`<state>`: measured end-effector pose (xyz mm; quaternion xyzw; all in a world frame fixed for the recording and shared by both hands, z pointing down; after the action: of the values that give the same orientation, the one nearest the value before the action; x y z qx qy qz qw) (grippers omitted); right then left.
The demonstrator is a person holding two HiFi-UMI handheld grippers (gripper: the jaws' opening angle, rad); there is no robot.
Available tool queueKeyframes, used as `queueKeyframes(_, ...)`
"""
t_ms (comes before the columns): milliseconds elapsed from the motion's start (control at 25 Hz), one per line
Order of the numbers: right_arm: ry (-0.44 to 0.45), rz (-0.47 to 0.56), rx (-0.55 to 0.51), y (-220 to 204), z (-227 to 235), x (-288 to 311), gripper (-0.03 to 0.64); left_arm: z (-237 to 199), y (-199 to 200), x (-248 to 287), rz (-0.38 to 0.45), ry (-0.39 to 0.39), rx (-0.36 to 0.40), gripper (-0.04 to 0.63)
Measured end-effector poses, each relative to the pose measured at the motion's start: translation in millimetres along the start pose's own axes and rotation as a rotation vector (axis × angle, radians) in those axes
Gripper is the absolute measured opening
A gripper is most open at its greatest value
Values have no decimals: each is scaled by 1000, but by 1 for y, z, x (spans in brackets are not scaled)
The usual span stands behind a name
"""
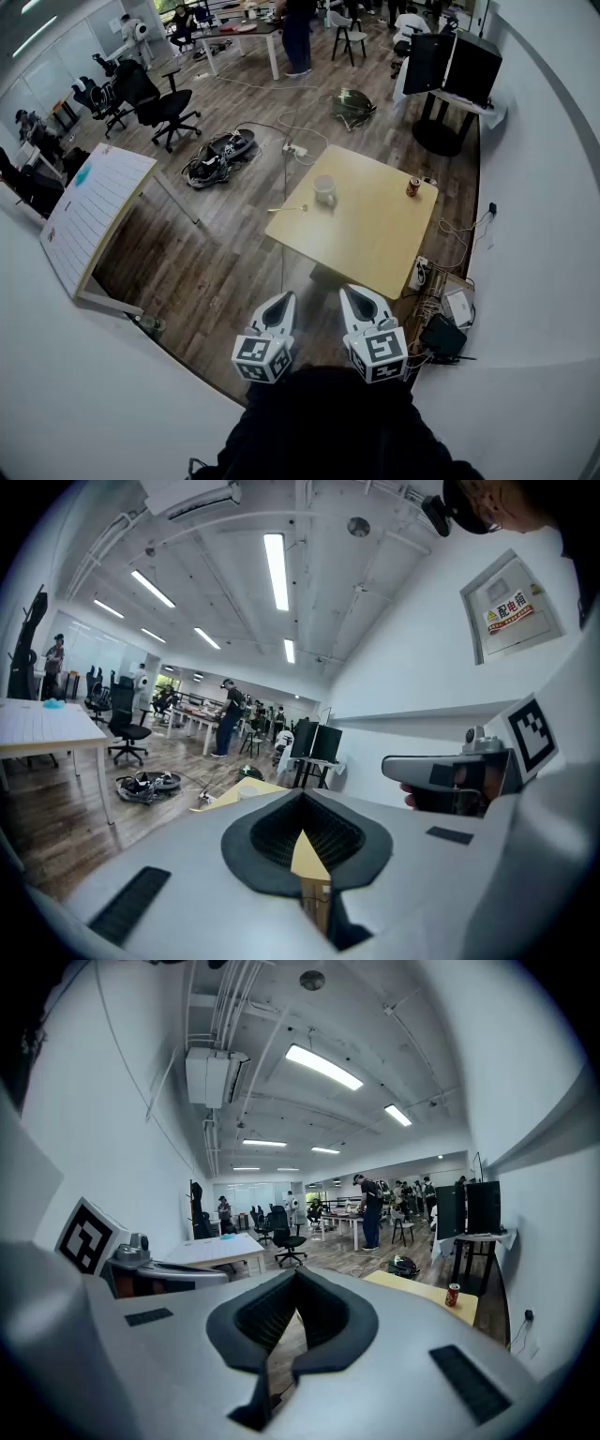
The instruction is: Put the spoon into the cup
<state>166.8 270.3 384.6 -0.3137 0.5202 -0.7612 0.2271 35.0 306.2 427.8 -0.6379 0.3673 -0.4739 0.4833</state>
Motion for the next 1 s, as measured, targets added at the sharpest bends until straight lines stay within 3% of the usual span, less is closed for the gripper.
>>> queueKeyframes(320, -32, -26, 38, -10, 0, 10, 21, -9, -4, -4, -13, 0, 17, 32)
queueKeyframes(480, -6, -5, 52, -9, -7, 11, 21, -14, -4, -6, -30, 5, 20, 32)
queueKeyframes(1000, -7, -101, 70, -43, -36, 38, 21, -49, -34, -27, -65, 23, -32, 32)
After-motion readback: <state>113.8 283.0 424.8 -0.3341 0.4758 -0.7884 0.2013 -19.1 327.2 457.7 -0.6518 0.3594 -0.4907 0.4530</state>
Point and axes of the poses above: the fingertips, and each gripper's own axes: x forward along the fingers, z to its right, y out of its top, the point moved 3 cm from there along -x, backward along the fingers, and after that the axes turned 12 degrees about x, right-handed, at the moved point
